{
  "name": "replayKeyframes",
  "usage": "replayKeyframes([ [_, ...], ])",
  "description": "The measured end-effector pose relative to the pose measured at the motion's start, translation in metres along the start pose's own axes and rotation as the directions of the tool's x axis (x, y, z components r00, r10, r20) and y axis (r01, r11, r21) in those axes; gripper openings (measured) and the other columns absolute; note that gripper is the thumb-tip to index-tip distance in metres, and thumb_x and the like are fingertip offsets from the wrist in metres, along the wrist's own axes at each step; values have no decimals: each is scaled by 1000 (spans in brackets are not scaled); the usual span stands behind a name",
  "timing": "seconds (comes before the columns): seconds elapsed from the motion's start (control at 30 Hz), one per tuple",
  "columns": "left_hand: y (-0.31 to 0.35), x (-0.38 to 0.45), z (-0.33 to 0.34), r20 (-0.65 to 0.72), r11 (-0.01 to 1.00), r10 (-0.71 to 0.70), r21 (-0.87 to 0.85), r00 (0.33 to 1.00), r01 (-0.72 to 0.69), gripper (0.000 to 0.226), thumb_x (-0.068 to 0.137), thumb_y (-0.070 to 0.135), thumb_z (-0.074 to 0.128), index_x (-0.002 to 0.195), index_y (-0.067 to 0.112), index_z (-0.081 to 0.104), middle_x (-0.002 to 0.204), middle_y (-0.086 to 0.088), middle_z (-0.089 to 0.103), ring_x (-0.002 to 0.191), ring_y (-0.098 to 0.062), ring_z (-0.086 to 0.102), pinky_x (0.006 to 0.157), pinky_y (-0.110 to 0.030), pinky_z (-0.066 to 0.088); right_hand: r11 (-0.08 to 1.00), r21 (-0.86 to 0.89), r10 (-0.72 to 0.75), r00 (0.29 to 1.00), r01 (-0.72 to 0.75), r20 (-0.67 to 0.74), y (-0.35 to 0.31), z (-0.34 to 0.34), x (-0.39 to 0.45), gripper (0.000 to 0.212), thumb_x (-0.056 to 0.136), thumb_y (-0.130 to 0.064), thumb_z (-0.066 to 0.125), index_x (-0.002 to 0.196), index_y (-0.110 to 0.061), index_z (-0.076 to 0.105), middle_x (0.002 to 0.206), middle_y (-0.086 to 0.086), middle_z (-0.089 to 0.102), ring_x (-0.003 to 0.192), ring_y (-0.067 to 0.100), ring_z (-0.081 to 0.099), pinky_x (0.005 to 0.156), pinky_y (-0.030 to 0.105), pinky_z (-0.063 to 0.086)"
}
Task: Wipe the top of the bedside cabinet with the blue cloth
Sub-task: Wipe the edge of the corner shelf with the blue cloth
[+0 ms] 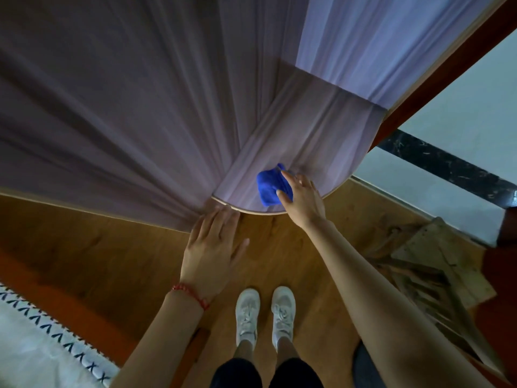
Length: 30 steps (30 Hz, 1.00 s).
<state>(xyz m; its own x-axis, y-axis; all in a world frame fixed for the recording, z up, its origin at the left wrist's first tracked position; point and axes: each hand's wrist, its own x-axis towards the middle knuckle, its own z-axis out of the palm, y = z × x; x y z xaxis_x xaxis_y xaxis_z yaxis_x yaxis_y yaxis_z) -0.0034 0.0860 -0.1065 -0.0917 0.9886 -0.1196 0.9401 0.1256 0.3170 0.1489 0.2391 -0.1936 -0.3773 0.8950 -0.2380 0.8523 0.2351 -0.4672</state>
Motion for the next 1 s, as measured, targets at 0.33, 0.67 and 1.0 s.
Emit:
replayKeyframes([
  [0.33,-16,0,16,9,999,-41,-2,999,41,52,87,36,40,116,-3,59,117,-22,61,112,-36,56,91,-53,47,998,-48,31,998,-28,47,9,44,29,60,84,-43,54,137,-27,29,128,18,40,111,30,38,92,41,37],
  [0.67,-19,-21,16,52,997,-78,11,996,78,57,91,42,33,117,-1,58,118,-21,61,112,-36,56,92,-47,41,994,95,45,998,-50,48,-3,34,19,49,81,-32,62,126,-24,43,121,15,43,94,32,54,75,38,48],
  [1.0,-13,-63,-38,94,990,-144,13,985,144,63,92,49,26,113,1,61,115,-21,62,110,-37,57,90,-53,44,988,17,-152,987,153,-46,-54,-39,-74,50,77,-21,68,122,-15,48,119,16,43,88,26,59,77,34,54],
])
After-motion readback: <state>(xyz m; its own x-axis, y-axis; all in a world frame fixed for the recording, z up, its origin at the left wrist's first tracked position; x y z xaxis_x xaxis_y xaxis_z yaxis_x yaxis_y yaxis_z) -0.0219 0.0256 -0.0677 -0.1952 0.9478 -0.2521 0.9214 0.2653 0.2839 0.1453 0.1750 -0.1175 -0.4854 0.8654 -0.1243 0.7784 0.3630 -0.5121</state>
